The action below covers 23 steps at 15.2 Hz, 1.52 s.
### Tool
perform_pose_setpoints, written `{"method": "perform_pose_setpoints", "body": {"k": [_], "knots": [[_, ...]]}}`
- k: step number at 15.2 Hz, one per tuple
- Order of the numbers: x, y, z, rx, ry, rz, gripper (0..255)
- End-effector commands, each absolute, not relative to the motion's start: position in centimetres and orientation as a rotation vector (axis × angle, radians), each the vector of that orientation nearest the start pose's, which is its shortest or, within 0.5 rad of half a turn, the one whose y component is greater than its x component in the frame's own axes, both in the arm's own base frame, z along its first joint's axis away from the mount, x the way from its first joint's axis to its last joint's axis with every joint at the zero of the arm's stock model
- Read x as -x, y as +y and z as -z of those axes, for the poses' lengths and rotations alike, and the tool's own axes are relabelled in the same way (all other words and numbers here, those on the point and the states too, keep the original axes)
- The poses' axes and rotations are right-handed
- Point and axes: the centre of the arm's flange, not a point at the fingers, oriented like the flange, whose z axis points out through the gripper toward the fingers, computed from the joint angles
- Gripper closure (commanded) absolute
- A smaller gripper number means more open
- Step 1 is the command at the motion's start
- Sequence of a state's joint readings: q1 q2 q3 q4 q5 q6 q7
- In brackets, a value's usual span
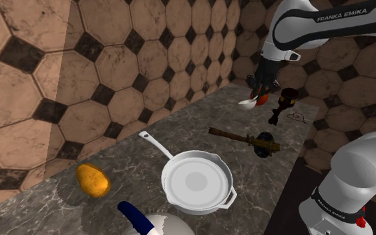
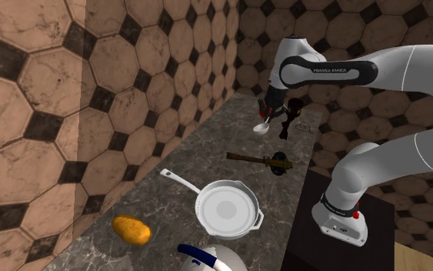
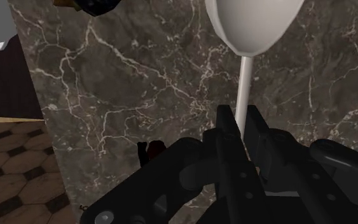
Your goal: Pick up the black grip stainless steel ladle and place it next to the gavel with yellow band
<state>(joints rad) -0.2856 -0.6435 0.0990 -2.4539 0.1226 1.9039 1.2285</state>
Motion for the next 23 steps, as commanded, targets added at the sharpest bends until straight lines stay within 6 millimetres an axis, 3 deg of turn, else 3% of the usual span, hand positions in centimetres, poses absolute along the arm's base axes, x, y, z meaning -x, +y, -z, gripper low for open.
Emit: {"method": "perform_pose_setpoints", "body": {"k": [1, 23], "knots": [[-36.3, -5.6, -51.4, 2.262, 2.038, 0.079, 255], [-36.3, -5.6, -39.8, 2.262, 2.038, 0.079, 255]]}}
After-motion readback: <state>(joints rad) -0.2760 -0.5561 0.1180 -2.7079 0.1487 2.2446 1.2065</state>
